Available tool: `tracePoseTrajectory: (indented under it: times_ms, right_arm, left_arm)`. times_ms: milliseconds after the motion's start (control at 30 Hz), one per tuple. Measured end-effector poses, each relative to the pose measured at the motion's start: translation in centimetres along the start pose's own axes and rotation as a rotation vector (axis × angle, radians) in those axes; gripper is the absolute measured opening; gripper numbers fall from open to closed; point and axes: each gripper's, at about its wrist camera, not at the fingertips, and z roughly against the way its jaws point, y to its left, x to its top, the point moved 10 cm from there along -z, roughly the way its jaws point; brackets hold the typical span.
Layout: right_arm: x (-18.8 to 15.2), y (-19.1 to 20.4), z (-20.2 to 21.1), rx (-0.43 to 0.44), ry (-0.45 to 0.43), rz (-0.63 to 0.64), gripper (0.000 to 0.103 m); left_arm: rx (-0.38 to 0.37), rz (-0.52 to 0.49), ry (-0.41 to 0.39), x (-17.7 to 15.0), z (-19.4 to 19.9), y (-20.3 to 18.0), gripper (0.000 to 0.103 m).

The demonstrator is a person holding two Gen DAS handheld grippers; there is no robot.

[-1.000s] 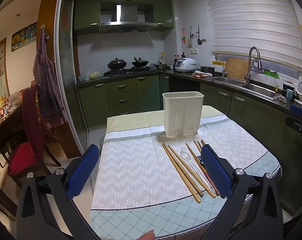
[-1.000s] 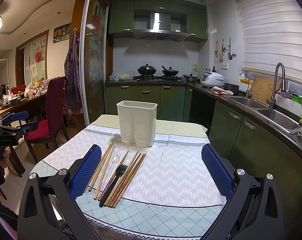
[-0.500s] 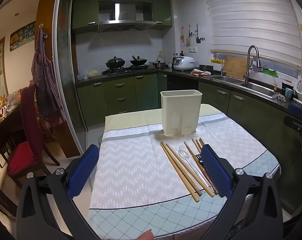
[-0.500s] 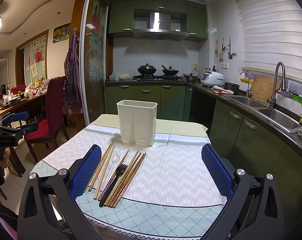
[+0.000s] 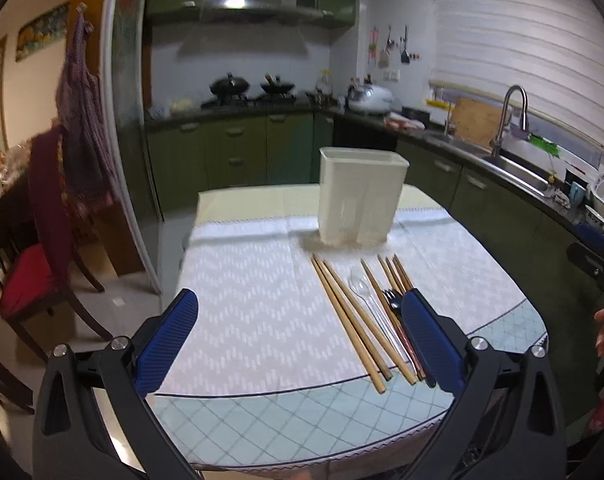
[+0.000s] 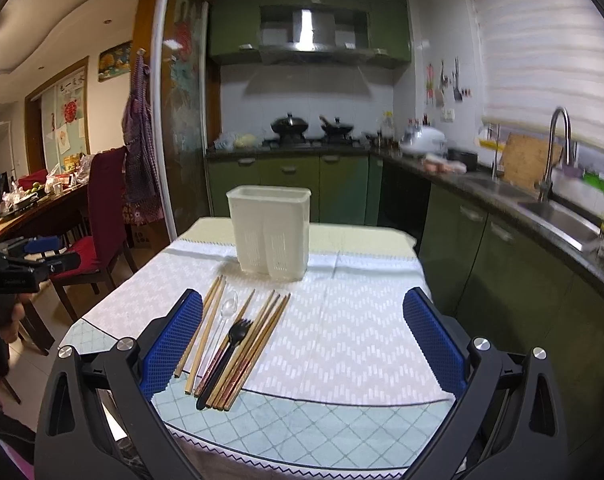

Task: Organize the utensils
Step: 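Lower both tools toward the row of wooden chopsticks on the tablecloth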

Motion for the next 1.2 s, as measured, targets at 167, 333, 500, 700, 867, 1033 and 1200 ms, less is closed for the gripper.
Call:
tracePoseTrajectory:
  times_ms: [167, 333, 500, 700, 867, 1033, 1200]
  right_arm:
    - [-2.9, -2.3, -6.0, -0.021, 0.219, -0.145, 0.099]
    - [-4.5, -2.4, -10.2, 0.051, 0.373, -0.194, 0.099]
    - [-4.8, -2.4, -12.3, 0.029, 0.454, -0.163, 0.099]
    - [-4.6, -2.8, -13.5, 0.035, 0.462, -0.189, 0.099]
    - [-4.8, -3.1, -14.0, 0.032, 0.48, -0.188, 0.099]
    - [-4.8, -3.4, -14.2, 0.023, 0.481, -0.189, 0.099]
    - [-4.8, -3.5, -14.2, 0.016, 0.481, -0.182, 0.099]
  left_arm:
    - [-0.036, 0.012, 0.169, -0.8, -5.0, -0.6, 0.097]
    - [-0.04, 0.074, 0.383, -2.4, -11.1, -1.2, 0.097]
    - [0.03, 0.091, 0.523, -4.0, -16.5, -1.0, 0.097]
    - [0.101, 0.121, 0.633, -5.2, -19.9, -0.5, 0.077]
    - [0.124, 0.15, 0.686, -5.9, -21.6, -0.2, 0.076]
    - [0.143, 0.147, 0.704, -6.1, -23.1, -0.2, 0.074]
    - [0.163, 0.14, 0.718, -6.2, -24.2, -0.3, 0.071]
